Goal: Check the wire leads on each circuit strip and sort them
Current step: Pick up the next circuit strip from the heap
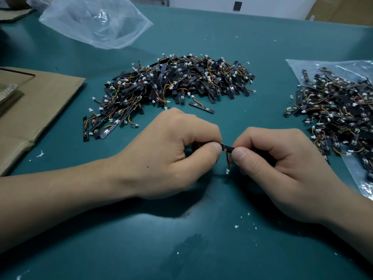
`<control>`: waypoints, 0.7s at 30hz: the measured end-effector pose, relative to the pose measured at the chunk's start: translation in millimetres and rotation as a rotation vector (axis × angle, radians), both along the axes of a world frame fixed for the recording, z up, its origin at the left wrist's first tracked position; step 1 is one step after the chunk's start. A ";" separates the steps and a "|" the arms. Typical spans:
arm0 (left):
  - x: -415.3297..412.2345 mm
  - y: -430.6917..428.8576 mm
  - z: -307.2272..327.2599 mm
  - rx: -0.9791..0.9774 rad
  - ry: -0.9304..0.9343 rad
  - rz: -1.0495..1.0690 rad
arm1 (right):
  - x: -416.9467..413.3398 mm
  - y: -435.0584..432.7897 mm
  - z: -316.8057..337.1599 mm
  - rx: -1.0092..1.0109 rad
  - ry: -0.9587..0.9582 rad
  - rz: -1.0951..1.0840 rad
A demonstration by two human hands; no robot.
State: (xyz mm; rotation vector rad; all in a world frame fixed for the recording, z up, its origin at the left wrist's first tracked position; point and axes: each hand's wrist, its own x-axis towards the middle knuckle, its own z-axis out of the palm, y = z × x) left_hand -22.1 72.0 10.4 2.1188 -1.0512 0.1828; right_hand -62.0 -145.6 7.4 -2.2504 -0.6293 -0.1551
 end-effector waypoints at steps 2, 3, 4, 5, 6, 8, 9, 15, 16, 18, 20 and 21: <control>0.1 -0.2 0.4 0.011 -0.001 0.000 | 0.0 0.6 0.6 -0.015 0.005 0.002; 0.1 -0.2 0.4 0.013 0.006 -0.005 | -0.1 0.9 1.1 -0.014 0.013 0.010; 0.3 0.1 0.6 0.013 0.010 -0.015 | -0.3 1.3 1.9 -0.005 0.020 0.020; 0.6 0.1 0.7 0.013 0.007 -0.025 | -0.6 1.6 2.6 0.004 0.026 0.028; 0.7 0.1 0.6 0.013 -0.001 -0.029 | -0.8 1.8 3.1 0.008 0.028 0.032; 0.9 -0.2 0.3 0.011 -0.011 -0.025 | -1.1 1.4 2.9 0.001 0.017 0.033; 0.9 -0.3 0.1 0.011 -0.012 -0.019 | -0.9 1.4 2.6 -0.004 0.013 0.031; 1.1 -0.3 0.5 -0.009 -0.005 -0.022 | 0.2 1.6 -0.2 -0.016 0.023 0.025; 1.0 -0.2 0.8 -0.012 -0.007 -0.024 | 0.2 1.2 -0.3 -0.013 0.019 0.024; 0.9 0.2 1.3 -0.024 -0.003 -0.025 | 0.0 1.2 0.3 -0.001 0.018 0.025; 0.8 1.3 1.1 -0.038 0.009 -0.038 | -0.4 1.7 1.4 0.015 0.023 0.032; 0.9 1.4 0.9 -0.037 0.010 -0.045 | -0.7 1.9 1.8 0.017 0.019 0.034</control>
